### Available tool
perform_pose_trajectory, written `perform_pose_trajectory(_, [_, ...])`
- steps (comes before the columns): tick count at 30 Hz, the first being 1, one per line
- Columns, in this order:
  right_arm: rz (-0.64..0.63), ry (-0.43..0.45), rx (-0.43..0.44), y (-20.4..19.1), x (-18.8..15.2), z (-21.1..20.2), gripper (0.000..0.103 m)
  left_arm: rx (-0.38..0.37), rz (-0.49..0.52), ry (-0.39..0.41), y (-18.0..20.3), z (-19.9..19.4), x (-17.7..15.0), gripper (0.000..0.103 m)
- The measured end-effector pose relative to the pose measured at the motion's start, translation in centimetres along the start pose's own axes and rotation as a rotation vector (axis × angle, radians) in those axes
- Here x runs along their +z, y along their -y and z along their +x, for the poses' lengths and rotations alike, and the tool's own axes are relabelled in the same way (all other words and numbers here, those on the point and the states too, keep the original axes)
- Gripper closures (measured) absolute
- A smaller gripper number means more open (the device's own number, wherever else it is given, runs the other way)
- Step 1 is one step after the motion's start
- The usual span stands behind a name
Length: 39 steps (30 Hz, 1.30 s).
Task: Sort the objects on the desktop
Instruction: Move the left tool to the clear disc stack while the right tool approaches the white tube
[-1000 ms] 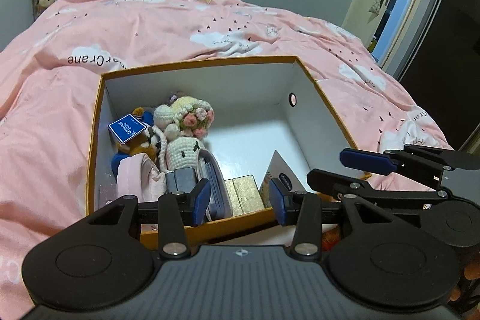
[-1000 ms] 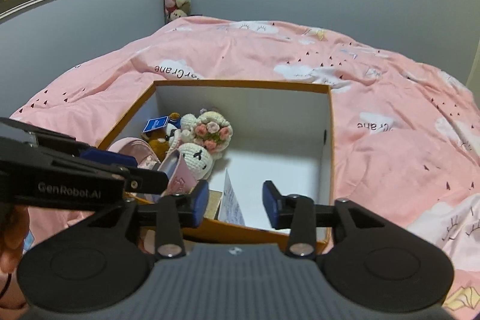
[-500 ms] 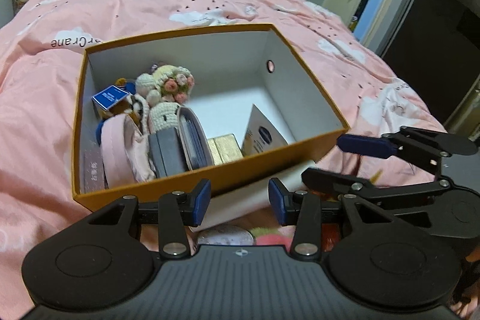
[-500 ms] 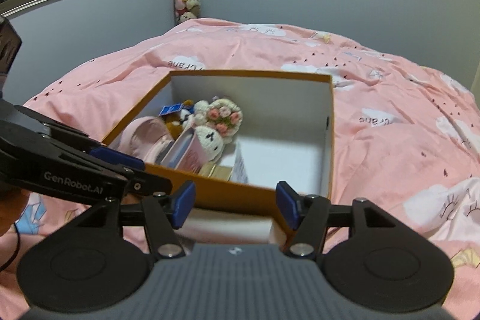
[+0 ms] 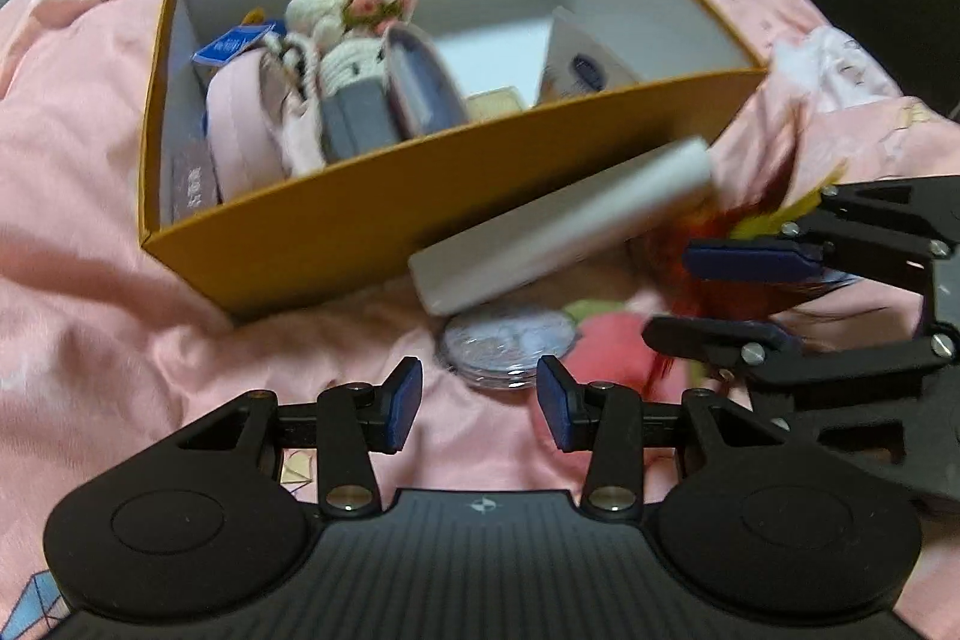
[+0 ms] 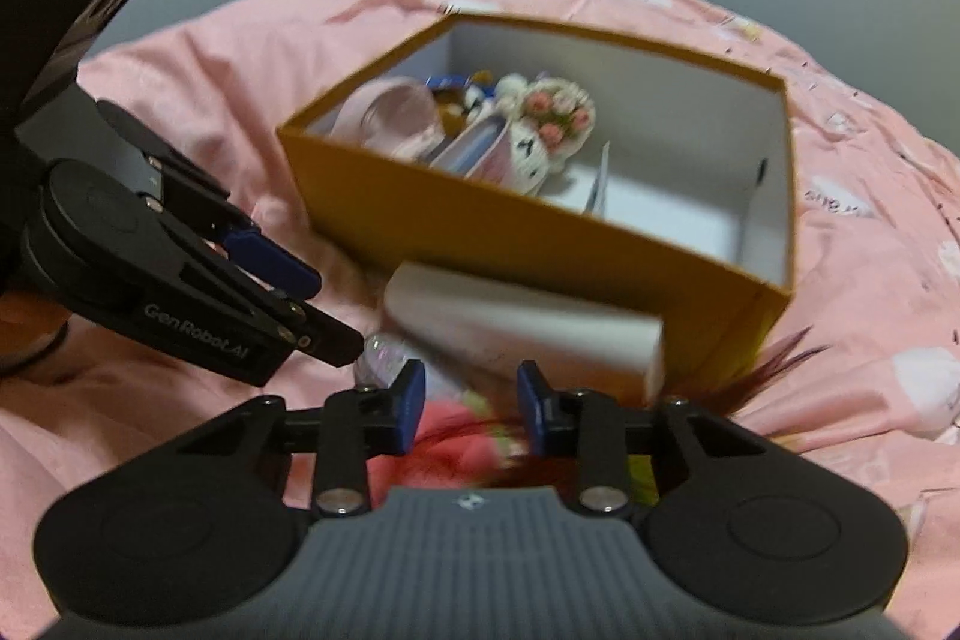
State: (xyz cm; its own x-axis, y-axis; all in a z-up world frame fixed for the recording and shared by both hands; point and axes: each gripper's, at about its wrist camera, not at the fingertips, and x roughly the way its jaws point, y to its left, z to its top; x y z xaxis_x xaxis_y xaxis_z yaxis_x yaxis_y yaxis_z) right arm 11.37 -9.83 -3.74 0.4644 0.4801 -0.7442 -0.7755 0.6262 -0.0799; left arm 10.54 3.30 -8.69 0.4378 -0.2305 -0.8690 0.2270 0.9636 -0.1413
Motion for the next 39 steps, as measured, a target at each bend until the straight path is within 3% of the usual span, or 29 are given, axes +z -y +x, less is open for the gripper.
perform_pose_trajectory(2, [-0.012,-0.032,0.019,-0.2,0.0,0.7,0.067,0.017,0.047,0.005,0.3,0.2,-0.1,0.054])
perform_pose_trajectory(16, [0.039,-0.201,0.076,1.1,-0.6,4.9,0.067,0.145,0.680,-0.058,5.6,3.4,-2.4,0.054])
perform_pose_trajectory(22, [0.065,-0.215,0.102,1.5,-0.8,5.4,0.067,0.159,0.809,-0.060,7.0,5.1,-2.9,0.054])
perform_pose_trajectory(30, [0.101,-0.222,0.120,2.3,-1.0,5.8,0.067,0.160,0.849,-0.055,7.5,6.8,-3.4,0.061])
perform_pose_trajectory(34, [0.116,-0.209,0.117,2.6,-1.0,5.5,0.067,0.153,0.810,-0.041,7.2,6.7,-3.5,0.075])
perform_pose_trajectory(39, [0.132,-0.178,0.137,3.0,-1.0,4.4,0.067,0.126,0.691,-0.023,6.3,5.7,-3.1,0.082])
